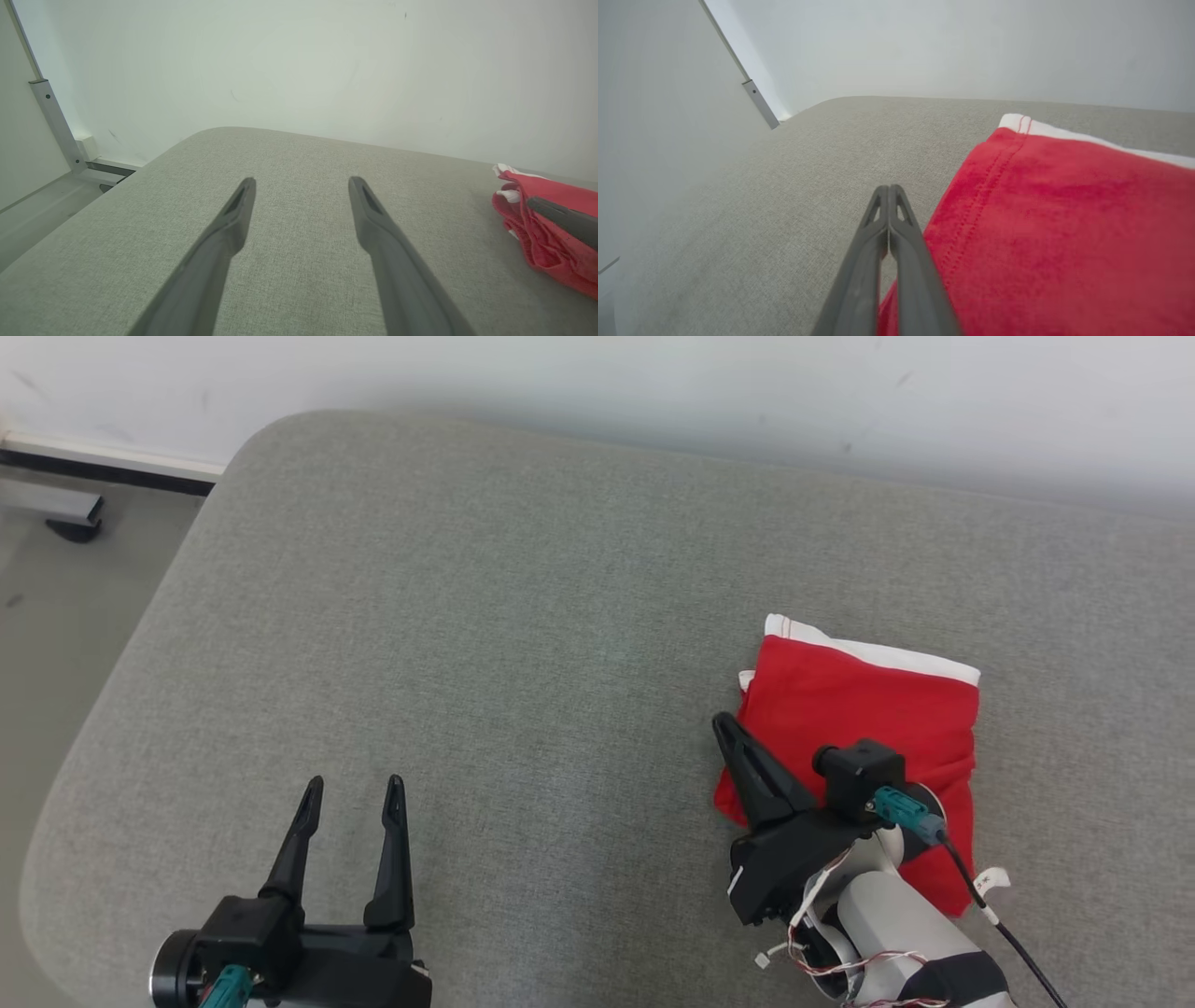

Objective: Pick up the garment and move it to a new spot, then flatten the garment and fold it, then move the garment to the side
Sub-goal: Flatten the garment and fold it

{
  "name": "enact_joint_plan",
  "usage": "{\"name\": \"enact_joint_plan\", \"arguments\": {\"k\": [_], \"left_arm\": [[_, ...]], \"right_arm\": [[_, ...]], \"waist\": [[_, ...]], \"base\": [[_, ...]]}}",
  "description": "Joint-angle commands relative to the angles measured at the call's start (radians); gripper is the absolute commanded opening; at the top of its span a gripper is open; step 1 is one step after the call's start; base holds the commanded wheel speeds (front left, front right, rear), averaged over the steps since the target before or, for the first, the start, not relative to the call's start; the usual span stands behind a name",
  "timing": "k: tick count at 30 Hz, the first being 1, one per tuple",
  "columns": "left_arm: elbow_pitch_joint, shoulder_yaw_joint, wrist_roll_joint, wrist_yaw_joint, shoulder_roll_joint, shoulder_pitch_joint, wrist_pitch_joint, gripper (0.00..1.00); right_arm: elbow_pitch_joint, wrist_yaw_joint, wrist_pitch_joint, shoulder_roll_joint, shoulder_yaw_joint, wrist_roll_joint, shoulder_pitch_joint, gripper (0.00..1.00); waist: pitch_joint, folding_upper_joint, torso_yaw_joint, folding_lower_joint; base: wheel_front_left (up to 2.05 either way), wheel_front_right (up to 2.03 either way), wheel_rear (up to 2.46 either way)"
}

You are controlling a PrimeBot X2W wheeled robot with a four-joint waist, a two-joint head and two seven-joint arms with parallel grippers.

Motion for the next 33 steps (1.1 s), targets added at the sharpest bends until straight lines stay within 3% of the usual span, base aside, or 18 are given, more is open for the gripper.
{"name": "enact_joint_plan", "arguments": {"k": [1, 21, 33], "left_arm": [[0.000, 0.008, 0.012, 0.000, -0.001, 0.008, -0.003, 1.00], [0.011, 0.078, 0.054, -0.034, 0.002, 0.081, -0.003, 1.00], [-0.011, 0.104, 0.073, -0.042, 0.005, 0.152, -0.003, 1.00]], "right_arm": [[-0.030, 0.000, 0.000, -0.005, -0.009, 0.006, 0.014, 0.00], [-0.323, 0.000, 0.000, -0.105, -0.233, -0.055, 0.220, 0.00], [-0.464, 0.000, 0.000, -0.123, -0.353, -0.076, 0.435, 0.03]], "waist": [[-0.017, -0.0001, -0.023, 0.0000], [-0.145, -0.0001, -0.231, 0.0000], [-0.191, -0.0001, -0.284, 0.0000]], "base": [[0.00, 0.00, 0.00], [0.00, 0.00, 0.00], [0.00, 0.00, 0.00]]}}
